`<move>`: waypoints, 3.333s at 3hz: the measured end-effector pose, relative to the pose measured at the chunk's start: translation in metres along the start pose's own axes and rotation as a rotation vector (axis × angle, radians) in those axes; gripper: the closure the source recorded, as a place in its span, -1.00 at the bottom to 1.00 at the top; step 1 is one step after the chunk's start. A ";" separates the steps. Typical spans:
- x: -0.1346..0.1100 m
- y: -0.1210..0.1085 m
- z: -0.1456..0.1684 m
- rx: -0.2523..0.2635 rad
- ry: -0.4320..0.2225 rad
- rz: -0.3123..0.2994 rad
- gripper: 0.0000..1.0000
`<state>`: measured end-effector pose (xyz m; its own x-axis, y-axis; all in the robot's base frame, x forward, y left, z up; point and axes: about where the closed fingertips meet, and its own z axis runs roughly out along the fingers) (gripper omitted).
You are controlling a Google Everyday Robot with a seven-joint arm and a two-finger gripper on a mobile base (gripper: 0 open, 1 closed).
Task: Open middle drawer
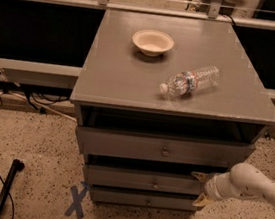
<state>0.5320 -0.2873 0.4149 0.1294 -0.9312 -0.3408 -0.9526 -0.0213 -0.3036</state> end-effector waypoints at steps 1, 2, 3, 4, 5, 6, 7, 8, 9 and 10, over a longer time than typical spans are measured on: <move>0.002 0.000 0.000 0.004 0.013 0.010 -1.00; 0.008 0.000 0.000 0.018 0.027 0.030 -1.00; 0.011 0.000 0.003 0.017 0.023 0.036 -0.63; 0.012 0.002 0.009 -0.002 0.014 0.034 -0.17; 0.007 0.001 0.002 0.002 0.009 0.007 0.29; 0.005 -0.003 -0.023 0.050 -0.005 -0.019 0.78; 0.003 -0.004 -0.047 0.095 -0.067 -0.056 0.77; 0.003 -0.001 -0.050 0.097 -0.076 -0.084 0.31; 0.002 0.000 -0.048 0.095 -0.079 -0.085 -0.16; 0.001 0.001 -0.046 0.092 -0.082 -0.085 -0.62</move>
Offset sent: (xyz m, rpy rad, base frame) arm 0.0040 -0.0185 -0.0008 -0.0264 -0.0196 -0.0794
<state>0.5187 -0.3046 0.4555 0.2345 -0.8944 -0.3808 -0.9084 -0.0621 -0.4135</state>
